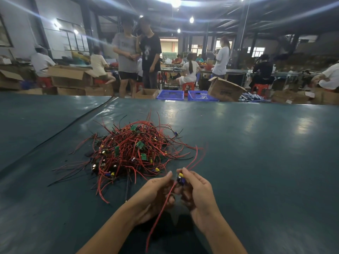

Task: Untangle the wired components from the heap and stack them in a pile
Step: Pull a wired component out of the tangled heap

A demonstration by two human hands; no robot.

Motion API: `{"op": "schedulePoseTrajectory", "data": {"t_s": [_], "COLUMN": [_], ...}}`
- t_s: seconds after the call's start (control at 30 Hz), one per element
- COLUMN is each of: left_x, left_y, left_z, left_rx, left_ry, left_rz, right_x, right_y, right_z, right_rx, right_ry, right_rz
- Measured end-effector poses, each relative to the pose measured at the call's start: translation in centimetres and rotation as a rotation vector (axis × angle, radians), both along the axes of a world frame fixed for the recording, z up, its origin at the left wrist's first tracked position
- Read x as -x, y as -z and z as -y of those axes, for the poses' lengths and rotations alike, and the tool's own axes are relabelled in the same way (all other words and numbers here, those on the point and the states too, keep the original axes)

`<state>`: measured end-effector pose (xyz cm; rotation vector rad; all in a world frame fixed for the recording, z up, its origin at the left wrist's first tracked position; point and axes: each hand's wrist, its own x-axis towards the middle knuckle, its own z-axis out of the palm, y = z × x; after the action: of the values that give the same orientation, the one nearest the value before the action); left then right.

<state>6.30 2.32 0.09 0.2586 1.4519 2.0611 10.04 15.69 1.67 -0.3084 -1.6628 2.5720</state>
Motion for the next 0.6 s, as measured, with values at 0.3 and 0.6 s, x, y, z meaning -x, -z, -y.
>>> {"op": "schedulePoseTrajectory", "data": {"t_s": [0.3, 0.6], "left_x": [-1.4, -0.6], "left_y": [0.2, 0.7], "left_z": [-1.7, -1.7], "left_rx": [0.166, 0.163], "left_ry": [-0.184, -0.383], "left_rz": [-0.479, -0.458], "right_x": [-0.2, 0.0], "right_y": [0.3, 0.9], "right_z": [0.6, 1.5], "right_rx": [0.05, 0.044], "right_ry": [0.113, 0.152], "right_rz": [0.003, 0.043]}}
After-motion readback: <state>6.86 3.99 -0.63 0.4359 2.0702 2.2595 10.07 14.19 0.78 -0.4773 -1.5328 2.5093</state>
